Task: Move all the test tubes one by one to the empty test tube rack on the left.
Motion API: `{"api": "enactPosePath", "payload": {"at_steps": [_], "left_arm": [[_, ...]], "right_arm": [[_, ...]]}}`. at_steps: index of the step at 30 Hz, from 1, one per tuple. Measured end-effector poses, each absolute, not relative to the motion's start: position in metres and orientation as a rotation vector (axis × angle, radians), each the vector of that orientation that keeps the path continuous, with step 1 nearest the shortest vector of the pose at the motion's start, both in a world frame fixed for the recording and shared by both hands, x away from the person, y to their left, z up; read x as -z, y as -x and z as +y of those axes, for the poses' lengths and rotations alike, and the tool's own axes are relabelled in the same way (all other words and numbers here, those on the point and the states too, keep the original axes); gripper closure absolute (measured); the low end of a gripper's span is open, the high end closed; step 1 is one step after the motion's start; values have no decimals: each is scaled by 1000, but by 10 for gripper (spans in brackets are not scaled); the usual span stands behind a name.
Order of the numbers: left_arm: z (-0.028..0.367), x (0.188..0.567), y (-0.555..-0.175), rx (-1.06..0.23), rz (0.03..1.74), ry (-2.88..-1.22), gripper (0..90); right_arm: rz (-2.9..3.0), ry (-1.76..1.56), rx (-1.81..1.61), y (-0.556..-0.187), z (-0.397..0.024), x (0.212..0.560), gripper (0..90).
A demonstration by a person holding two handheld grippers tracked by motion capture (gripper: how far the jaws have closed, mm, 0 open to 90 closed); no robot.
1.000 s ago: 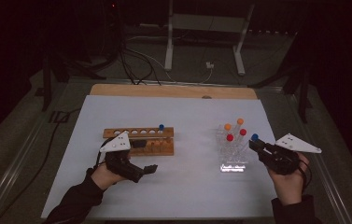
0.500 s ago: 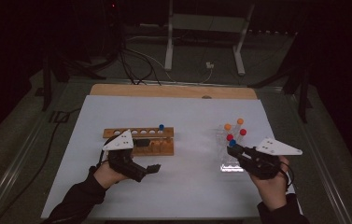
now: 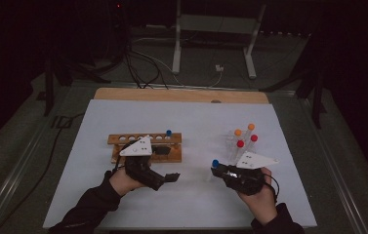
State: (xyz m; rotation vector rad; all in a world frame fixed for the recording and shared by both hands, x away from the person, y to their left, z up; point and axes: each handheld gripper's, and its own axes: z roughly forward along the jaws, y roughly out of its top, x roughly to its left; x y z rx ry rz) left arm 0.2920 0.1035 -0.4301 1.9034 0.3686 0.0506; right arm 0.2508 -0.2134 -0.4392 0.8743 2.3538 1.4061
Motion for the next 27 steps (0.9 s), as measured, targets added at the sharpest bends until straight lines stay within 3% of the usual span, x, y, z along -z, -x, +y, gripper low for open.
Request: {"api": "enactPosePath", "payload": {"at_steps": [11, 19, 27], "left_arm": [[76, 431, -292, -24, 301, -1904, 263], [60, 433, -291, 29, 262, -1902, 487], [49, 436, -293, 46, 235, -1910, 639]], "right_arm": [[2440, -802, -1424, -244, -189, 446, 770], [2458, -790, -1424, -243, -185, 447, 769], [2458, -784, -1423, -243, -185, 446, 769]]}}
